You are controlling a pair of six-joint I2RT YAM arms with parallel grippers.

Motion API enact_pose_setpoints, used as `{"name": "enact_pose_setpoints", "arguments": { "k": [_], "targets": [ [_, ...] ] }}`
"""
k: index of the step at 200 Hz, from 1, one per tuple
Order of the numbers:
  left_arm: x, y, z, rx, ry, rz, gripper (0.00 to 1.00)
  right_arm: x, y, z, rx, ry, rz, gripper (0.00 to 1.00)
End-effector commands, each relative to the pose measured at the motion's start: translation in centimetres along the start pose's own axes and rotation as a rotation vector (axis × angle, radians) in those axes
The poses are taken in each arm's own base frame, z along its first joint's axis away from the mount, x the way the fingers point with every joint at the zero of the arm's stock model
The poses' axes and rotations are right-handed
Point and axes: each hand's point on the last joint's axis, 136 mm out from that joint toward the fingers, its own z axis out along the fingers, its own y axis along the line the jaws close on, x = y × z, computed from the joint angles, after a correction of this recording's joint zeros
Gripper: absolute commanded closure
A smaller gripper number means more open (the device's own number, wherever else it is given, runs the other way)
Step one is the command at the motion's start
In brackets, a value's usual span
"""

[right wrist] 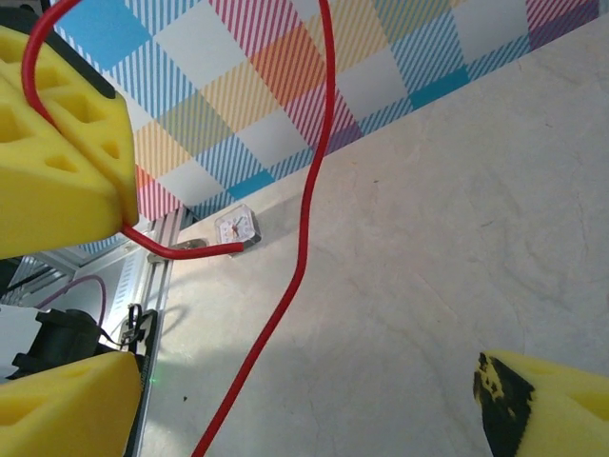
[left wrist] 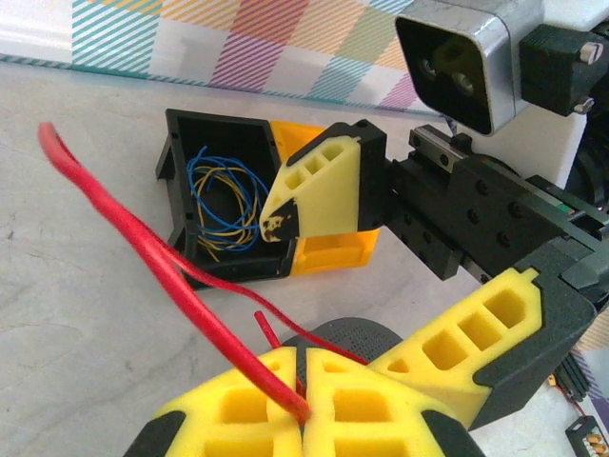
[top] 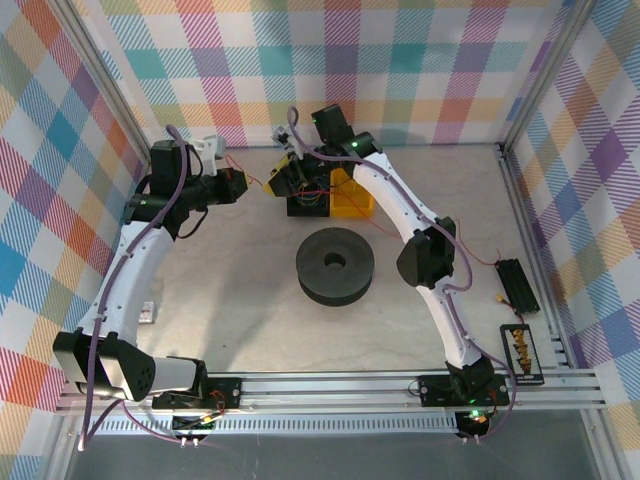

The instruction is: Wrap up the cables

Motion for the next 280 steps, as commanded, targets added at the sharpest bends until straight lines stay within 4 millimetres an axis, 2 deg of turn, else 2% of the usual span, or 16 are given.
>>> {"name": "enact_pose_setpoints", "arguments": {
  "k": [1,23,51,60,65,70,85,99,149,200,214,224,245,263,269,280],
  "targets": [
    [-1.7,-1.1,-0.3,0.035,-0.056,0.03,1.0,-0.3,1.2,0.7,-0.044,-0.004,-0.029,0.12],
    [-2.1,-1.4,-0.6,0.041,-0.072,0.034,1.0,0.6,0.6,1.6,-0.011,0.024,-0.027,0.17],
    [-2.5,-2.1,-1.1,0.06,-0.082,0.041,1.0,1.2,-0.7,2.2,0.057,0.047,-0.024,0.3],
    [-2.4,-2.2,-1.2,0.062,-0.082,0.042,1.0,1.2,-1.5,2.2,0.108,0.051,-0.025,0.44],
    [-2.5,-2.2,-1.4,0.062,-0.084,0.044,1.0,1.1,-2.1,2.1,0.144,0.05,-0.025,0.58],
    [-2.4,-2.3,-1.5,0.062,-0.083,0.045,1.0,1.0,-2.7,2.0,0.177,0.049,-0.027,0.67],
    [-2.2,-2.4,-2.0,0.058,-0.08,0.049,1.0,0.5,-4.1,1.7,0.268,0.036,-0.042,0.87],
    [-1.7,-2.4,-2.5,0.049,-0.073,0.054,1.0,-0.1,-5.3,1.3,0.339,0.022,-0.06,1.0],
    [0.5,-2.1,-4.2,0.063,-0.015,0.017,1.0,-1.5,-8.6,0.7,0.504,-0.018,-0.169,1.0],
    [5.1,-2.2,-5.3,0.101,0.215,0.02,1.0,-2.7,-10.7,0.0,0.619,-0.041,-0.279,1.0],
    [6.3,-1.5,-5.6,0.069,0.274,0.046,1.0,-3.2,-11.1,-0.3,0.651,-0.05,-0.306,1.0],
    [6.6,-0.3,-5.7,-0.003,0.294,0.057,1.0,-3.6,-11.1,-0.5,0.661,-0.056,-0.324,1.0],
    [6.7,1.4,-5.9,-0.101,0.301,0.071,1.0,-4.1,-10.7,-0.6,0.654,-0.07,-0.341,1.0],
    [6.4,2.0,-5.9,-0.139,0.266,0.061,1.0,-4.4,-9.9,-0.6,0.629,-0.077,-0.344,1.0],
    [6.4,2.0,-5.9,-0.141,0.251,0.059,0.96,-4.5,-9.6,-0.5,0.615,-0.079,-0.343,1.0],
    [6.4,2.3,-5.8,-0.148,0.214,0.044,0.78,-4.8,-8.8,-0.6,0.587,-0.088,-0.34,1.0]
  ]
}}
